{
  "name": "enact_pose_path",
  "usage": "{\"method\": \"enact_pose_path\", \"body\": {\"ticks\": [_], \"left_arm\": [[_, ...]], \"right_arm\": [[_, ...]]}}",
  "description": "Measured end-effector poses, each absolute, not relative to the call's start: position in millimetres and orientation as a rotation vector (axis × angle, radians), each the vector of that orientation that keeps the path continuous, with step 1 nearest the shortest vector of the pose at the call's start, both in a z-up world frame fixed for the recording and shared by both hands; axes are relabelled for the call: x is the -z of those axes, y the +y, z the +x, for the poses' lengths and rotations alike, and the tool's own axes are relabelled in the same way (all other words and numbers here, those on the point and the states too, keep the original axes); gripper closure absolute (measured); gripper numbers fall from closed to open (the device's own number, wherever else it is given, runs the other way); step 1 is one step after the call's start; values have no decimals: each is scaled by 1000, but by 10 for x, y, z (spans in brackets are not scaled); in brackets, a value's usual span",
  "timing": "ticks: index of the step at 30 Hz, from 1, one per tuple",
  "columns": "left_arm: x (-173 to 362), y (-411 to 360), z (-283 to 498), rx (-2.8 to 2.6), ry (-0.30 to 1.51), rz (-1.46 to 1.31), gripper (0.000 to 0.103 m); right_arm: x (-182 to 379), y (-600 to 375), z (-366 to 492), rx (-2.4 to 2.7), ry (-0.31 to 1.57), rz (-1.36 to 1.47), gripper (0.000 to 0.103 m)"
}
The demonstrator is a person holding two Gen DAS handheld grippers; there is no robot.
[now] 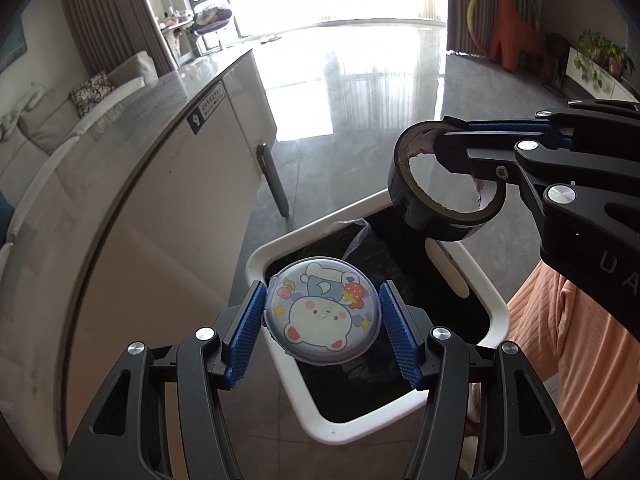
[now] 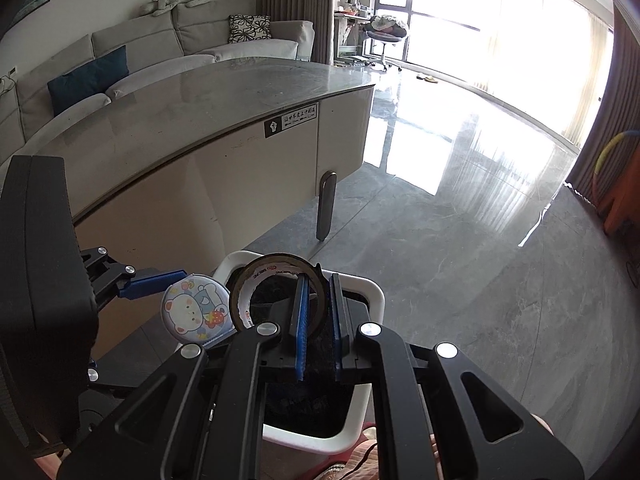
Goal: Collect trash
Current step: 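Carry both items over the bin and open the left tool to drop the tin, then lower the tape roll into the bin and open the right tool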
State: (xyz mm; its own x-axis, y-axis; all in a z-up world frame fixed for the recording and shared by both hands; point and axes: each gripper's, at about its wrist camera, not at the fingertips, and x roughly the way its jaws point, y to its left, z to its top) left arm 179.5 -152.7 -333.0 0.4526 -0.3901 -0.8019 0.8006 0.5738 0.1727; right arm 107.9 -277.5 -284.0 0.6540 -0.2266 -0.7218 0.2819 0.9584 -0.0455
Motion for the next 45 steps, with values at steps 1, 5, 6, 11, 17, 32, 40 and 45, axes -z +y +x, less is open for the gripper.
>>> {"method": "enact_pose_path", "body": {"ticks": [1,5,6,11,17,32,40,45], "left_arm": [[3362,-1553,1808,789,798,596,45],[3454,-1629,1847,786,813,608,45],[3471,-1647,1850,784,812,612,45],[3535,-1735,1865,795,833,622,43],[3615,-1816,1885,738,843,656,5],[3499,-1668,1976,678,830,622,5],[3388,-1260,2210,562,833,545,5],[3301,-1002,2339,499,834,492,5]], "right_arm": [[2862,-2785,1086,290,814,78,92],[2919,-2855,1113,297,832,91,93],[2928,-2871,1122,300,834,95,93],[2961,-2954,1159,310,843,107,92],[2988,-3011,1210,313,856,116,92],[3038,-2951,1309,284,865,106,92],[3134,-2849,1465,255,870,111,92],[3261,-2783,1522,240,893,109,92]]}}
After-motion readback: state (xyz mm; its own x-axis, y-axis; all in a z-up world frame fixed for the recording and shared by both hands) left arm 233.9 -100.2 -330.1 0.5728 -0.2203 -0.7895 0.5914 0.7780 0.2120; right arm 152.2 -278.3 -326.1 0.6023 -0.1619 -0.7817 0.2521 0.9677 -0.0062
